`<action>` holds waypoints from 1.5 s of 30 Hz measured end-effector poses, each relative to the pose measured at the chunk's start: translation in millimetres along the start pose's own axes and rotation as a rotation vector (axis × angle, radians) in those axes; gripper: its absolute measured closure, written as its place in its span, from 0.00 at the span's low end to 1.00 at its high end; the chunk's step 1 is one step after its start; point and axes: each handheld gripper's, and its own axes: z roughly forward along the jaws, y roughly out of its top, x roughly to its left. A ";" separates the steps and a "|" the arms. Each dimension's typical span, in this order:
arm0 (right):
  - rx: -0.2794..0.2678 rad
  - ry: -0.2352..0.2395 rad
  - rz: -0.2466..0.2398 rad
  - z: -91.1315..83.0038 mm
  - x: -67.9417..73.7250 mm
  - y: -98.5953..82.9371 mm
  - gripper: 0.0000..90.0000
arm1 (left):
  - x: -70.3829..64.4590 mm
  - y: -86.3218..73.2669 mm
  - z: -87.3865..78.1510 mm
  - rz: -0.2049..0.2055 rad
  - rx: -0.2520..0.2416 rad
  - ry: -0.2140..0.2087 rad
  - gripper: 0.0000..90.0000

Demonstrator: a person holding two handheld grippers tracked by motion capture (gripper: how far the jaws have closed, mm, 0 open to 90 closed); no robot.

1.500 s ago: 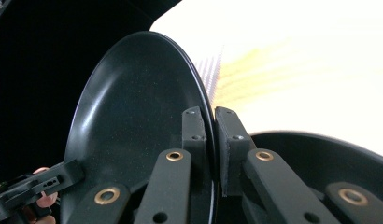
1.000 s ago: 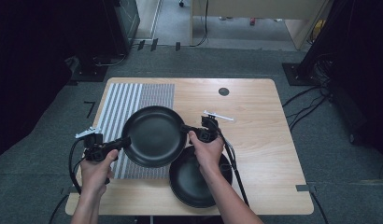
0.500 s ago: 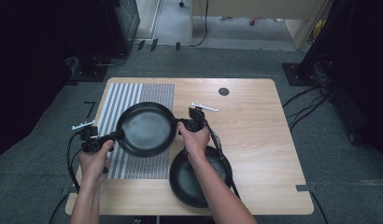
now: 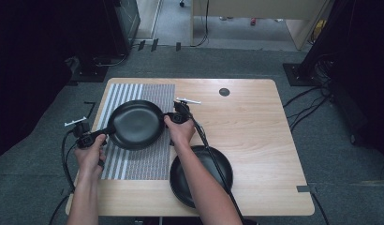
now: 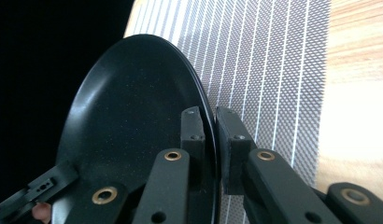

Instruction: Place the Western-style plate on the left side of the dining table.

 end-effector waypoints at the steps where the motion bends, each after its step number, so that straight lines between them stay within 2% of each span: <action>1: 0.003 -0.003 0.001 3.5 -0.4 0.8 0.92 | 1.5 0.2 2.5 -0.007 -0.003 0.008 0.87; 10: 0.006 -0.062 -0.003 21.1 -10.2 9.2 0.91 | 7.6 2.0 27.7 -0.027 0.024 0.030 0.86; 21: 0.009 -0.070 -0.053 32.0 -10.1 14.0 0.91 | 11.6 2.7 33.8 -0.017 0.021 0.070 0.84; 26: 0.007 -0.069 -0.075 34.2 -10.5 13.2 0.92 | 11.9 1.1 35.5 0.006 0.030 0.085 0.83; 28: 0.007 -0.084 -0.115 34.5 -8.2 12.7 0.91 | 8.6 -0.4 35.4 0.049 0.031 0.107 0.80; 30: 0.013 -0.109 -0.169 34.5 -4.5 12.3 0.87 | 4.2 -2.7 34.1 0.107 0.024 0.143 0.73; 32: 0.012 -0.139 -0.215 31.1 1.1 13.0 0.78 | 0.9 -3.1 31.5 0.142 0.022 0.179 0.58; 33: 0.014 -0.188 -0.239 29.0 4.3 13.3 0.77 | 0.3 -2.7 29.1 0.145 0.030 0.197 0.53; 34: 0.022 -0.216 -0.278 26.5 6.1 14.4 0.73 | 0.7 -1.7 26.1 0.130 0.040 0.193 0.47; 35: 0.026 -0.219 -0.299 23.4 7.4 16.1 0.69 | 0.7 -0.7 22.6 0.115 0.048 0.202 0.40; 38: 0.006 -0.178 -0.336 11.4 8.2 22.7 0.55 | -1.8 -1.2 10.7 0.129 0.031 0.228 0.26; 39: -0.008 -0.162 -0.361 7.2 8.1 24.6 0.53 | -2.8 -1.8 7.4 0.134 0.029 0.234 0.21; 41: -0.032 -0.124 -0.392 -2.7 7.8 27.6 0.45 | -4.6 -5.0 1.6 0.149 0.023 0.237 0.15; 45: -0.049 -0.128 -0.426 -23.7 3.7 28.5 0.44 | -9.0 -14.9 -8.3 0.183 0.019 0.237 0.11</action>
